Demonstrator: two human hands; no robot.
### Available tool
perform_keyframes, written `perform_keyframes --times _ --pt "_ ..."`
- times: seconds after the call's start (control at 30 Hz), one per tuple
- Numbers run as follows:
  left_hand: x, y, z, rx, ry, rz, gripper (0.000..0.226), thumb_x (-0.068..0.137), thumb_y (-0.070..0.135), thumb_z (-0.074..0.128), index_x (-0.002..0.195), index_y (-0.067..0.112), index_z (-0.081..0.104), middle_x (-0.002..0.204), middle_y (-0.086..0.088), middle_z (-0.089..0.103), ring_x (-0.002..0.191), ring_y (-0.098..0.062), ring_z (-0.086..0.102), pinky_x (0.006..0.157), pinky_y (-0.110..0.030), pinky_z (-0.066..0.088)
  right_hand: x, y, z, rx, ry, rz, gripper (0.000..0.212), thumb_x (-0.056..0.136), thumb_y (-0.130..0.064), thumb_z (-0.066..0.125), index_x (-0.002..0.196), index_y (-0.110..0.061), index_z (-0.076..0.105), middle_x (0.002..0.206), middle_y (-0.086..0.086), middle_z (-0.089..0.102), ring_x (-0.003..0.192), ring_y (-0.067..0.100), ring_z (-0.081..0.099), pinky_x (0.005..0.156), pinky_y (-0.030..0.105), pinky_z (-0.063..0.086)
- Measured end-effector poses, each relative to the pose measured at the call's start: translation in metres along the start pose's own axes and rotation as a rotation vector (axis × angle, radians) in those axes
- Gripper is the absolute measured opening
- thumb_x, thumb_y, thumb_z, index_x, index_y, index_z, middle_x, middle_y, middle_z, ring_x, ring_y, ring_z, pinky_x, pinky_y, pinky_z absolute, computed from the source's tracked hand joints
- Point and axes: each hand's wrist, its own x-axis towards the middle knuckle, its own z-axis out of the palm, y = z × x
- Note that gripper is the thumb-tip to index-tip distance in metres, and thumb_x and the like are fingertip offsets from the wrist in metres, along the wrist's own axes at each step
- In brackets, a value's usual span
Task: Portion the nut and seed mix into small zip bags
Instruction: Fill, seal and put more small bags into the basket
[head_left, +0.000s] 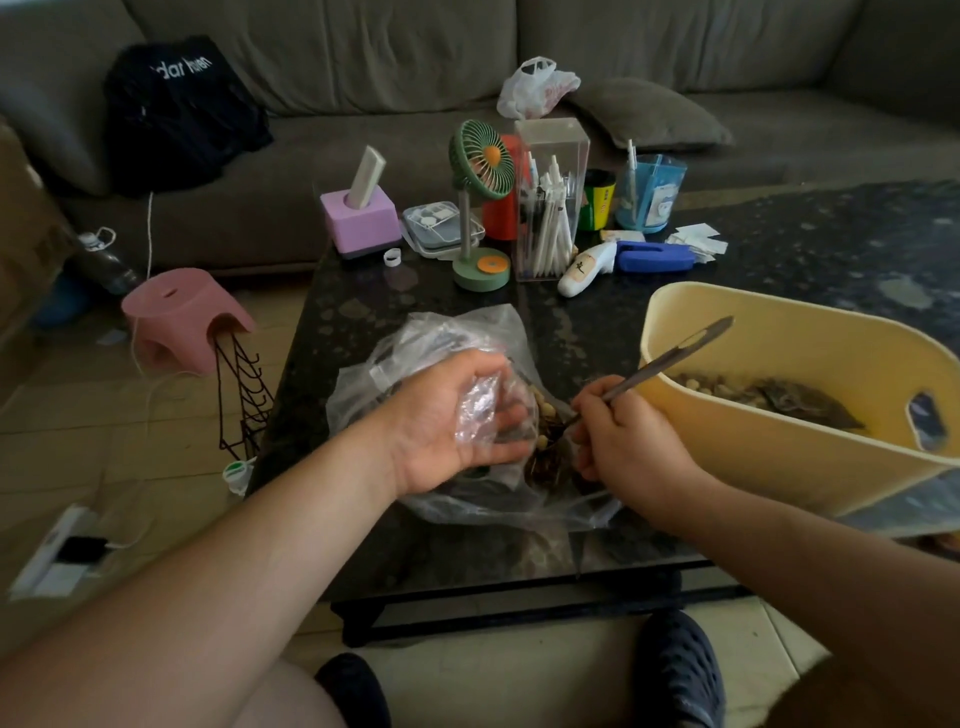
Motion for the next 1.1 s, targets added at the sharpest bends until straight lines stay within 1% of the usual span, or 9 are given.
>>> perform_keyframes --times 0.1,0.2,0.27,0.47,0.6,0.7,0.83,0.93,1.1 --pt "-0.007 0.006 -0.006 0.225 0.091 0.017 0.015 0.1 0.034 0.066 0.109 0.022 0.067 0.117 -0.006 0.072 0.11 -0.023 0.068 0.089 -0.047 0.061 -0.002 -0.004 0.002 0.087 0.007 0.033 0.017 0.11 -0.022 0.045 0.103 -0.014 0.057 0.081 0.01 0.062 0.066 0.019 0.058 0.059 0.03 0.054" --pt "-0.01 0.004 -0.018 0.931 0.427 0.164 0.035 0.091 0.041 0.078 0.12 0.038 0.059 0.12 0.013 0.066 0.11 -0.012 0.065 0.087 -0.038 0.057 -0.002 -0.008 0.002 0.085 0.01 0.018 0.019 0.111 -0.022 0.044 0.107 -0.009 0.057 0.081 0.01 0.061 0.069 0.023 0.058 0.06 0.032 0.055" --pt "-0.012 0.0 -0.024 1.236 0.477 0.258 0.043 0.087 0.044 0.081 0.121 0.039 0.056 0.114 0.02 0.062 0.106 -0.005 0.062 0.089 -0.035 0.054 -0.001 -0.012 0.002 0.04 0.017 -0.012 0.019 0.11 -0.024 0.043 0.105 -0.012 0.058 0.078 0.006 0.062 0.069 0.024 0.061 0.065 0.038 0.058" --pt "-0.012 -0.014 -0.028 1.156 0.299 0.339 0.048 0.084 0.034 0.087 0.12 0.041 0.055 0.107 0.017 0.066 0.095 0.003 0.063 0.083 -0.025 0.052 -0.002 -0.031 -0.002 0.102 0.039 -0.038 0.019 0.109 -0.019 0.043 0.103 -0.012 0.059 0.074 0.006 0.061 0.068 0.024 0.06 0.062 0.039 0.056" --pt "-0.009 -0.018 -0.036 0.942 0.178 0.244 0.061 0.082 0.022 0.087 0.127 0.043 0.053 0.126 0.01 0.067 0.12 -0.006 0.063 0.113 -0.037 0.048 -0.007 -0.04 -0.003 -0.001 0.03 -0.086 0.021 0.109 -0.024 0.043 0.102 -0.011 0.058 0.074 0.007 0.062 0.068 0.024 0.063 0.067 0.051 0.06" --pt "-0.011 -0.018 -0.036 0.864 0.131 0.259 0.045 0.088 0.011 0.081 0.117 0.039 0.06 0.118 0.005 0.068 0.114 -0.011 0.064 0.106 -0.034 0.049 -0.009 -0.044 -0.005 -0.046 0.019 -0.102 0.021 0.109 -0.026 0.042 0.1 -0.016 0.059 0.075 0.006 0.065 0.069 0.025 0.066 0.071 0.056 0.061" --pt "-0.011 -0.02 -0.034 0.98 0.197 0.279 0.043 0.087 0.032 0.085 0.121 0.039 0.06 0.117 0.012 0.059 0.108 -0.003 0.057 0.088 -0.021 0.047 -0.01 -0.051 -0.008 -0.096 0.031 -0.113 0.022 0.108 -0.025 0.043 0.096 -0.021 0.061 0.077 0.006 0.069 0.077 0.03 0.072 0.071 0.051 0.064" --pt "-0.01 -0.024 -0.038 1.165 0.182 0.284 0.065 0.076 0.046 0.092 0.126 0.047 0.051 0.123 0.023 0.058 0.112 0.005 0.056 0.092 -0.019 0.048 -0.01 -0.053 -0.009 -0.115 0.023 -0.109 0.022 0.109 -0.025 0.044 0.097 -0.022 0.062 0.079 0.005 0.07 0.078 0.029 0.072 0.071 0.047 0.065" --pt "-0.004 -0.03 -0.038 1.161 0.266 0.328 0.052 0.079 0.054 0.088 0.12 0.044 0.057 0.116 0.018 0.064 0.105 0.001 0.062 0.09 -0.024 0.054 -0.008 -0.046 -0.006 -0.14 -0.012 -0.103 0.021 0.108 -0.027 0.045 0.099 -0.021 0.062 0.078 0.002 0.068 0.071 0.02 0.068 0.068 0.041 0.063"
